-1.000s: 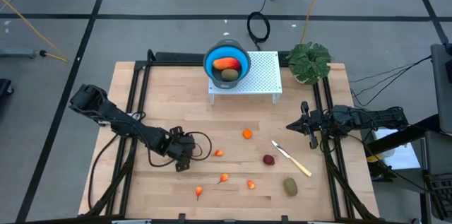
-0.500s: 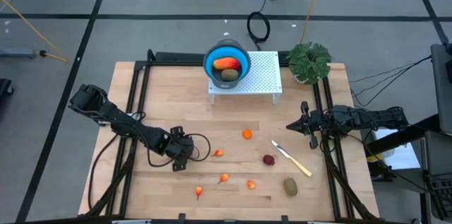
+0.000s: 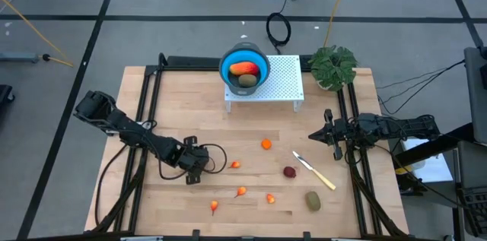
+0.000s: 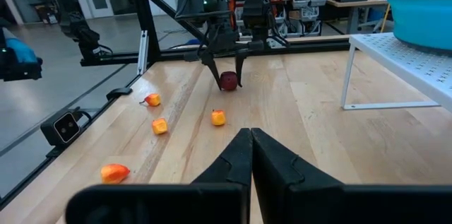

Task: Pick & Place Fruit
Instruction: Put the pomegranate into the blue strainer bowl on the shelf

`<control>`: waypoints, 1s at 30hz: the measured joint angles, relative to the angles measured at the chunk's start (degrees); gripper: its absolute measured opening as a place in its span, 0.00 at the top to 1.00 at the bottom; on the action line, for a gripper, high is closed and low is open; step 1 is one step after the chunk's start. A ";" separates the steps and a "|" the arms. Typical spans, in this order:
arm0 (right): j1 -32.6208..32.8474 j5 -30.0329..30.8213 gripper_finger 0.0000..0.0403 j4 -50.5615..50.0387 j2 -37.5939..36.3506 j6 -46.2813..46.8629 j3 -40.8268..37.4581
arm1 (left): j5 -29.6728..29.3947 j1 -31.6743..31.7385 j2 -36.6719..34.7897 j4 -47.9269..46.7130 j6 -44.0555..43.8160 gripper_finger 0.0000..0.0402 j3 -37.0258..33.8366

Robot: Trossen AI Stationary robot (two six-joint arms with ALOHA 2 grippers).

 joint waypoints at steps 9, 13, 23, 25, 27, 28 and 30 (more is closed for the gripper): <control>0.01 0.00 1.00 0.02 0.01 -0.01 0.00 | -1.49 3.63 -5.06 -0.01 -0.03 0.54 3.98; 0.00 0.00 1.00 0.19 0.01 0.00 0.00 | -2.75 5.90 -10.04 4.43 0.10 0.54 4.55; 0.00 -0.17 1.00 0.15 0.01 -0.02 0.00 | -2.99 8.46 -18.02 28.59 1.13 0.54 4.56; 0.00 -0.17 1.00 0.18 0.01 -0.01 0.00 | -2.98 8.45 -18.09 34.47 2.27 0.54 4.56; -0.01 -0.17 1.00 0.13 0.03 -0.02 0.00 | -2.95 8.24 -18.06 40.97 3.23 0.54 4.56; 0.01 -0.17 1.00 0.16 0.01 -0.01 0.00 | -2.96 8.09 -18.07 43.68 3.68 0.54 4.56; 0.01 -0.20 1.00 0.15 0.01 -0.02 0.00 | -2.95 8.00 -17.71 48.61 4.64 0.54 4.56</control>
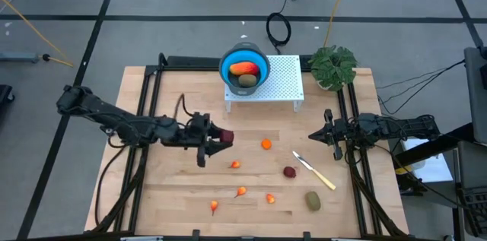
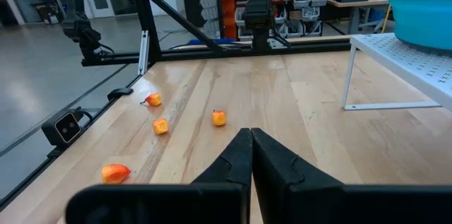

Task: Pick & Place Fruit
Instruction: Put the pomegranate into the blue strainer bowl on the shelf

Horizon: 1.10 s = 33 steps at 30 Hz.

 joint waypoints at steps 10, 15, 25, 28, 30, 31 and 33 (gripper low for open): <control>-0.01 -0.02 1.00 0.02 0.00 0.00 0.00 | -4.89 -0.09 0.21 18.42 -5.04 0.54 -0.02; 0.00 -0.02 1.00 0.02 0.00 0.00 0.00 | -11.79 -0.09 0.18 22.00 -18.70 0.54 0.00; 0.00 -0.02 1.00 0.02 0.00 0.02 0.00 | -18.12 -0.09 0.18 22.07 -46.64 0.54 0.00; 0.00 -0.02 1.00 0.02 0.00 0.02 0.00 | -18.15 -0.09 0.20 23.11 -46.93 0.54 0.00; -0.01 -0.02 1.00 0.02 0.00 0.01 0.00 | -18.16 -0.09 0.18 23.99 -46.68 0.54 0.00; -0.01 -0.02 1.00 0.02 0.00 0.02 0.00 | -18.17 -0.09 0.18 24.03 -46.66 0.54 0.00; 0.00 -0.02 1.00 0.02 0.00 0.01 0.00 | -18.14 -0.09 0.20 23.93 -45.87 0.54 0.00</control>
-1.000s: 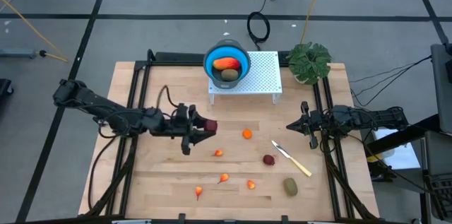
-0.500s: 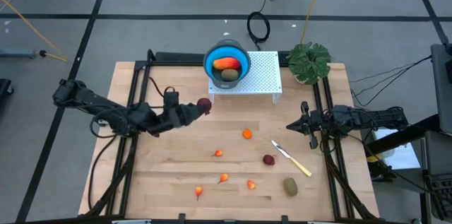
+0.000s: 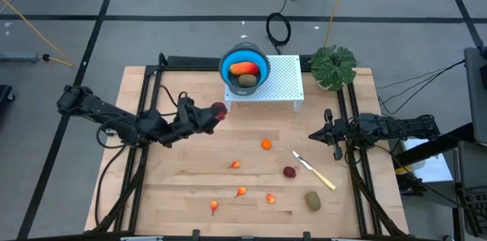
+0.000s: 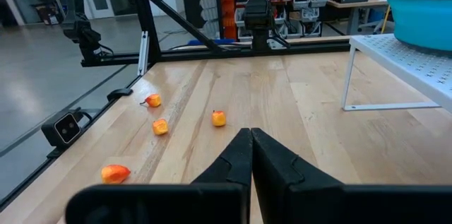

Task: Pick & Place Fruit
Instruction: Put the pomegranate into the blue strainer bowl on the shelf

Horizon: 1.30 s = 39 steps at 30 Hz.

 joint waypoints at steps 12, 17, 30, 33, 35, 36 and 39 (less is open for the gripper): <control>0.00 0.00 1.00 0.00 -0.01 -0.01 0.00 | -0.52 -2.21 0.39 -24.50 34.28 0.54 6.84; -0.01 0.08 1.00 0.00 -0.02 -0.01 0.00 | -4.11 -2.04 3.59 -39.92 43.22 0.54 14.64; 0.00 0.22 1.00 -0.02 -0.02 -5.92 0.00 | -8.06 9.36 15.79 -60.45 67.95 0.54 30.71; 0.00 0.22 1.00 -0.02 -0.02 -7.94 0.00 | -4.96 14.20 16.61 -61.38 73.25 0.54 32.46; 0.00 0.22 1.00 -0.02 -0.02 -8.85 0.00 | -1.42 17.65 16.61 -61.57 75.69 0.54 32.73; 0.00 0.22 1.00 -0.02 -0.02 -8.93 0.00 | 0.91 19.68 16.60 -61.40 76.48 0.54 32.74; 0.00 0.20 1.00 -0.02 -0.02 -9.05 0.00 | 6.37 25.19 16.61 -61.69 77.58 0.54 32.74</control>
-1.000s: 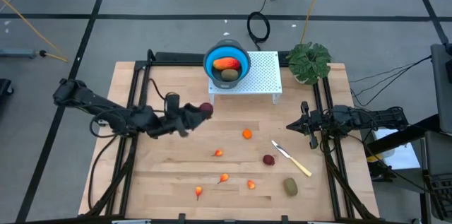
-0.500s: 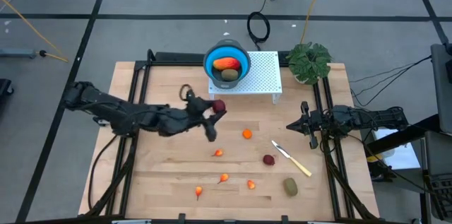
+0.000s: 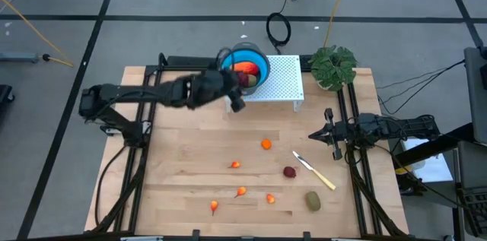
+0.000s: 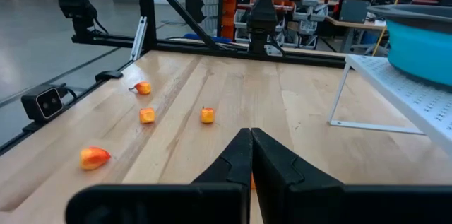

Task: Pick & Place Fruit
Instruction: Put the pomegranate into the blue strainer bowl on the shelf

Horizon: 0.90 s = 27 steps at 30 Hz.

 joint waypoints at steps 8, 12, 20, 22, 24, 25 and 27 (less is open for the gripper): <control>-0.01 0.01 1.00 0.00 0.00 0.01 0.00 | 14.52 11.48 -0.02 -3.63 0.55 0.54 0.00; 0.00 0.02 1.00 0.00 0.00 0.17 0.00 | 20.98 15.34 -0.02 -5.10 -1.04 0.54 0.00; -0.01 0.00 1.00 0.00 0.00 0.84 0.00 | 27.06 18.32 -0.02 -7.99 -2.12 0.54 0.00; 0.00 0.02 1.00 0.00 0.00 0.85 0.00 | 27.85 18.57 0.21 -8.85 -2.11 0.54 0.00; 0.00 0.00 1.00 0.00 0.00 0.86 0.00 | 28.21 18.68 0.70 -9.17 -2.62 0.54 0.00; 0.00 0.02 1.00 0.00 0.00 0.86 0.00 | 28.62 18.91 0.78 -9.86 -3.01 0.54 0.00; -0.01 0.01 1.00 0.01 0.00 0.86 0.00 | 29.21 19.12 1.49 -11.73 -3.33 0.54 1.03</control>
